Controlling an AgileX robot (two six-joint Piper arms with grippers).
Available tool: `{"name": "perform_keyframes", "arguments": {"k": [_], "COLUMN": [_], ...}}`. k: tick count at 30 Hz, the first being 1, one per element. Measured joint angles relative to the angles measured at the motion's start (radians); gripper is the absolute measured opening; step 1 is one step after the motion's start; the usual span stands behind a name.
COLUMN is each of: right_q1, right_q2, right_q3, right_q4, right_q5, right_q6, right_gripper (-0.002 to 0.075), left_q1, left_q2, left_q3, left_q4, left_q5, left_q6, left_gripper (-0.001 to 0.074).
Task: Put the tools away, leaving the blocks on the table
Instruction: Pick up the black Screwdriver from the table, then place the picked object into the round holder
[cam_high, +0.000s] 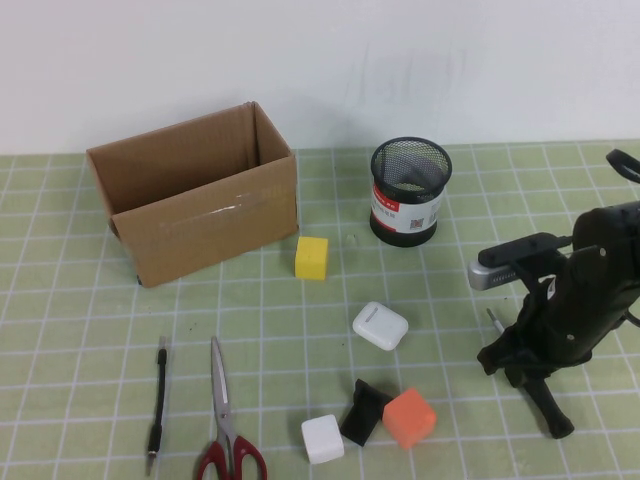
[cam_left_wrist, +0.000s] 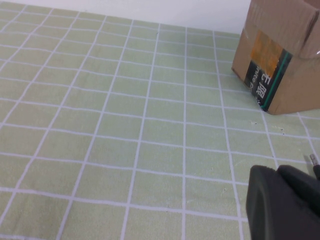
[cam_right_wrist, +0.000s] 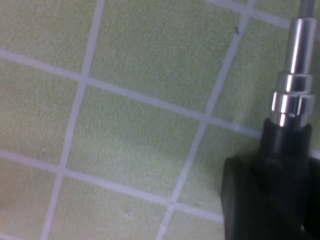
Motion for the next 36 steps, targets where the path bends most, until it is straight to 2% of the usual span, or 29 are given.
{"name": "perform_keyframes", "arguments": {"k": [8,15,27,36], "right_q1": [0.0,0.0,0.014,0.07], "right_q2": [-0.162,-0.282,-0.165,0.005], "right_q3": [0.019,0.019,0.019,0.019], "right_q4": [-0.013,-0.013,-0.012,-0.136], "right_q5": [-0.148,-0.422,-1.036,-1.437], "right_q6": [-0.006,-0.041,-0.045,0.031], "right_gripper": [-0.0008,-0.0008,-0.0008,-0.0008], "left_q1": [0.0,0.0,0.0,0.0], "left_q2": [0.0,0.0,0.0,0.0], "left_q3": [0.0,0.0,0.0,0.0], "left_q4": [0.0,0.0,0.0,0.0], "left_q5": [0.0,0.0,0.0,0.0], "left_q6": [0.0,0.0,0.0,0.0], "left_gripper": [-0.0004,-0.0004,-0.0004,-0.0004]}}
